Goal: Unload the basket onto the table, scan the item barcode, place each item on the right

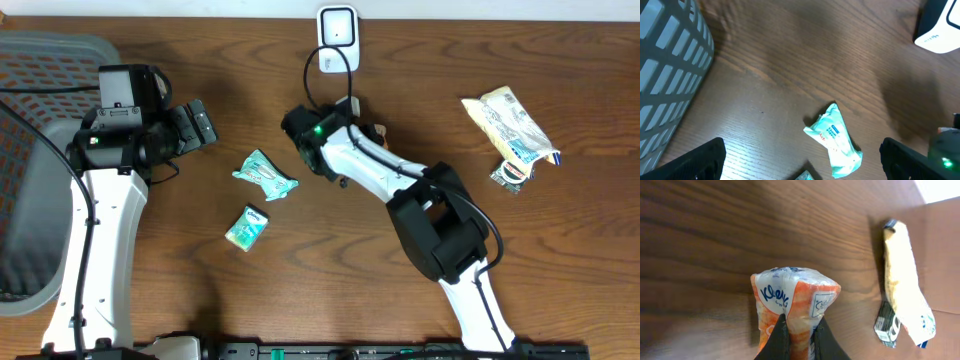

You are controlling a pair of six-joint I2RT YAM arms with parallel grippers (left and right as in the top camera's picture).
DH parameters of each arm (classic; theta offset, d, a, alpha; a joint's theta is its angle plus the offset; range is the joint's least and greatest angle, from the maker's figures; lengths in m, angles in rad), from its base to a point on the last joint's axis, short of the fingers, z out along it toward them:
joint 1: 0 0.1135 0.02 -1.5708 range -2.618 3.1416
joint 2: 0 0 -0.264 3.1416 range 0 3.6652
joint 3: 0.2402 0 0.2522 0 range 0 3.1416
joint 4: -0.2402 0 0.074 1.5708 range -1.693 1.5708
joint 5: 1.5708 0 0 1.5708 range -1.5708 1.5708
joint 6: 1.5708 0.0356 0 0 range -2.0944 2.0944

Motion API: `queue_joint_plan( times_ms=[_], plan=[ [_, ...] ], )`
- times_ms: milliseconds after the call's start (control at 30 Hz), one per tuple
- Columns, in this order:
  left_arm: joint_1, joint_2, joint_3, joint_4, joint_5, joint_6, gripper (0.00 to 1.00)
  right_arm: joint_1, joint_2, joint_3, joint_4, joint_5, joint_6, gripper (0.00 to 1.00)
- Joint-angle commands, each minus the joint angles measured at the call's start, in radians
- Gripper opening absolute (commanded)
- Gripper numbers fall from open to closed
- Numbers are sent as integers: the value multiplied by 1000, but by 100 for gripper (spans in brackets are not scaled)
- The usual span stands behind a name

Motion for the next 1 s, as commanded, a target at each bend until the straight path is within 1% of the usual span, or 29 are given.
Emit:
queue_joint_plan(
  times_ms=[0, 67, 100, 133, 200, 233, 300, 433, 600, 667, 700, 733, 800, 867, 900, 933, 967],
  plan=[
    [3, 2, 6, -3, -9, 17, 98, 8, -10, -18, 16, 79, 37, 6],
    [3, 2, 6, -3, -9, 17, 98, 11, -11, -16, 26, 30, -9, 18],
    [3, 2, 6, -3, -9, 17, 98, 15, -11, -13, 33, -15, -71, 26],
    [3, 2, 6, -3, -9, 17, 98, 22, -11, -9, 40, -75, -143, 38],
    [3, 2, 6, -3, -9, 17, 98, 36, -11, -1, 39, -131, -190, 42],
    [3, 2, 6, -3, -9, 17, 98, 52, -11, 8, 30, -152, -190, 45],
    [3, 2, 6, -3, -9, 17, 98, 82, -11, 19, 28, -189, -193, 46],
    [3, 2, 6, -3, -9, 17, 98, 134, -11, 37, 23, -266, -216, 44],
    [3, 2, 6, -3, -9, 17, 98, 127, -11, 107, -38, -345, -211, 39],
    [3, 2, 6, -3, -9, 17, 98, 87, -13, 185, -100, -444, -212, 34],
    [3, 2, 6, -4, -9, 17, 98, 72, -14, 206, -117, -479, -212, 33],
    [3, 2, 6, -3, -9, 17, 98, 28, -22, 251, -159, -573, -212, 31],
    [3, 2, 6, -4, -9, 17, 98, -32, -36, 277, -190, -685, -216, 30],
    [3, 2, 6, -3, -9, 17, 98, -95, -50, 278, -205, -808, -219, 30],
    [3, 2, 6, -3, -9, 17, 98, -142, -52, 278, -221, -909, -237, 31],
    [3, 2, 6, -3, -9, 17, 98, -198, -51, 276, -245, -1030, -270, 35],
    [3, 2, 6, -3, -9, 17, 98, -221, -51, 271, -251, -1080, -293, 36]
  ],
)
